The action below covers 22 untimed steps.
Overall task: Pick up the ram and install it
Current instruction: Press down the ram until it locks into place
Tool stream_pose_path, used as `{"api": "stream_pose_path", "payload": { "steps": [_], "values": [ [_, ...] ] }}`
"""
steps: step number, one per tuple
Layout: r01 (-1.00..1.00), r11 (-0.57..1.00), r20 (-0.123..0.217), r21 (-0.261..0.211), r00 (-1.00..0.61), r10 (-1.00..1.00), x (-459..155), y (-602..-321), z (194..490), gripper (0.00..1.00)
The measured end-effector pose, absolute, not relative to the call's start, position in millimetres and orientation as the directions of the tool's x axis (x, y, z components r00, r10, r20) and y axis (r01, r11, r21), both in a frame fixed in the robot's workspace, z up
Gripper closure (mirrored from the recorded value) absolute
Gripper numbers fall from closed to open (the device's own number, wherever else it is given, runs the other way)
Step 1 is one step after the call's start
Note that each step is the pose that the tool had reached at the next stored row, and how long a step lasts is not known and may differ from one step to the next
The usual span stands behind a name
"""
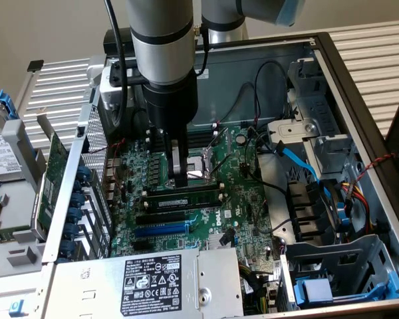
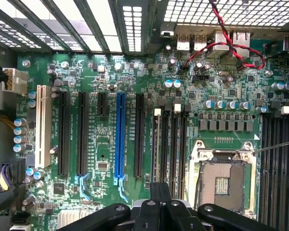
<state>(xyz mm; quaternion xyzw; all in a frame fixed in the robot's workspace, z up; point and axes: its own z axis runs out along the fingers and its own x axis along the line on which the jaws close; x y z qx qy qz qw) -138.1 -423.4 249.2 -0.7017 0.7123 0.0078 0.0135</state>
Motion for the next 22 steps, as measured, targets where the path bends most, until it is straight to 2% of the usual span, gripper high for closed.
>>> {"api": "stream_pose_path", "payload": {
  "steps": [4,22],
  "values": [
    [-1.000,0.025,-0.030,-0.008,-0.025,-0.999,-138.1,-423.4,249.2,0.89],
    [-0.955,0.295,-0.031,-0.008,-0.295,-0.955,-138.1,-423.4,249.1,0.89]
  ]
}}
